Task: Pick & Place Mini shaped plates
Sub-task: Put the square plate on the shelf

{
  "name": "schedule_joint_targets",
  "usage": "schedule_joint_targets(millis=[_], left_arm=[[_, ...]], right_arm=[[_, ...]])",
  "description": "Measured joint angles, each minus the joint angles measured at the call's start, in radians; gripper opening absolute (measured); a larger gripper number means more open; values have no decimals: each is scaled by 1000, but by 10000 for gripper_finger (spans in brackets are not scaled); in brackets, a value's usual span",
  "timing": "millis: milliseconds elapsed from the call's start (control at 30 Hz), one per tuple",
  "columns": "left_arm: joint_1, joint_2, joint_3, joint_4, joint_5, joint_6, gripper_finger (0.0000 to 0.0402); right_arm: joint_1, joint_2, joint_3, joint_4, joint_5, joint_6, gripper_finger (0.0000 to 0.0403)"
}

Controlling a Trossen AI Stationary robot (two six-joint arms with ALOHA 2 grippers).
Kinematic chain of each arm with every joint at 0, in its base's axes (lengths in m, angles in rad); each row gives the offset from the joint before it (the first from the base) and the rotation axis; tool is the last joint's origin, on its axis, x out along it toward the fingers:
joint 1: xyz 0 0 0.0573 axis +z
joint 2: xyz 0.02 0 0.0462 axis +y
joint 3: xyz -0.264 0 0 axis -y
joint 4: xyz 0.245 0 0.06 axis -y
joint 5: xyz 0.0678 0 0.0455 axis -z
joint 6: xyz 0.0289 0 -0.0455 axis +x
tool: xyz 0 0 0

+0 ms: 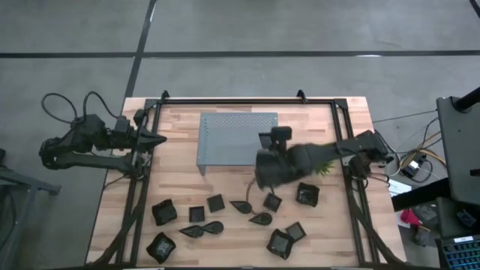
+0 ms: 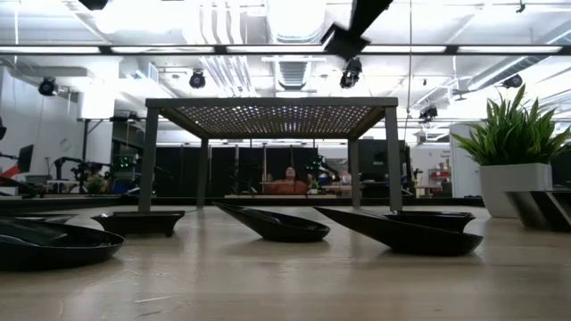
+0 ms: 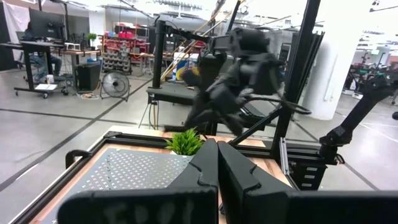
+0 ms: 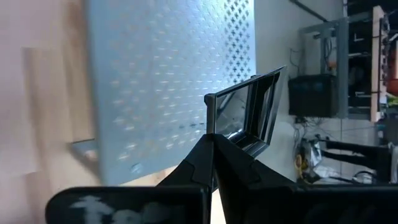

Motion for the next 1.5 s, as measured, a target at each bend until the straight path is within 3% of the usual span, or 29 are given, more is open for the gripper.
schedule_joint_targets(millis=[167, 433, 800, 1500], left_arm=[[0, 0, 0, 0, 0, 0, 0], [0, 0, 0, 0, 0, 0, 0], [0, 0, 0, 0, 0, 0, 0], [0, 0, 0, 0, 0, 0, 0]], right_arm=[[-117, 6, -21, 98, -65, -121, 8], [-227, 67, -25, 115, -93, -201, 8], [-233, 196, 43, 31, -93, -218, 8], [-237, 217, 60, 34, -93, -168, 9]])
